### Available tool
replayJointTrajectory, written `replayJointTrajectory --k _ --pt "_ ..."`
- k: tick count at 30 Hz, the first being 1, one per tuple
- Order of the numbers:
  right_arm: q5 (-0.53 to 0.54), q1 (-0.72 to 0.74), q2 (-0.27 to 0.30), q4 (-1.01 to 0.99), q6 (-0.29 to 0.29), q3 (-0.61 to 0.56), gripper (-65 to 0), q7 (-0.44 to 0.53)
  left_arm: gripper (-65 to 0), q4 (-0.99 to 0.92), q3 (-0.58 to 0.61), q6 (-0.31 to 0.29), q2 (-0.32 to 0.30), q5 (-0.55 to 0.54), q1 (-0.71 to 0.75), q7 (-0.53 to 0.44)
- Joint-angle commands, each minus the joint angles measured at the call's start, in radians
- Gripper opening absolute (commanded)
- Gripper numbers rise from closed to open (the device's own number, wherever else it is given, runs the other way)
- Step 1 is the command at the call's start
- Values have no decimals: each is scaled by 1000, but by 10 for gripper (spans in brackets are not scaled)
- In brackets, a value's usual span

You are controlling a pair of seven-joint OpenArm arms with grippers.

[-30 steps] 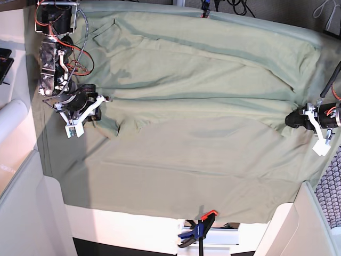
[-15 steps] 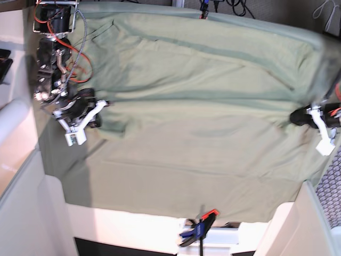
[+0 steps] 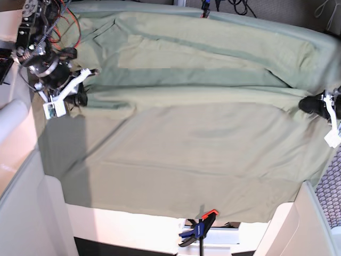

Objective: Fold the T-shirt properly
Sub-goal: 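Drag the folded layer back toward the collar with both grippers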

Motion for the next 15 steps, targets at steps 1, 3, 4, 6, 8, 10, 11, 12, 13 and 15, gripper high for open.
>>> replayJointTrajectory --k 1,3,4,6,8,10,11,12,13,15 --pt "27 -2 14 39 -3 26 -650 15 -650 22 -11 -9 -37 -23 -16 -15" --pt "51 -43 14 75 -3 56 -650 9 -650 27 -11 -9 -44 -23 -10 -14" --pt "62 -63 14 91 -3 69 -650 6 -650 27 -11 -9 -48 -23 -8 -14" --pt "80 -101 14 124 -3 90 -650 -7 -650 27 -11 -9 -53 -23 -8 -10" --pt "90 -136 14 156 -3 103 -650 -11 -650 27 -11 -9 -53 -23 -8 -5" --pt "90 -171 14 190 -3 113 -650 -12 -650 27 -11 -9 -53 -23 -7 -3" --pt "90 -188 14 207 -3 118 -650 -14 -650 27 -11 -9 -53 -23 -5 -2" --pt "90 -205 14 219 -3 122 -650 -15 -650 27 -11 -9 -53 -23 -2 0" --pt "90 -220 14 229 -3 127 -650 -16 -650 27 -11 -9 -53 -23 3 0" --pt "89 -243 13 243 -3 135 -650 -19 -650 27 -11 -9 -53 -23 14 0"
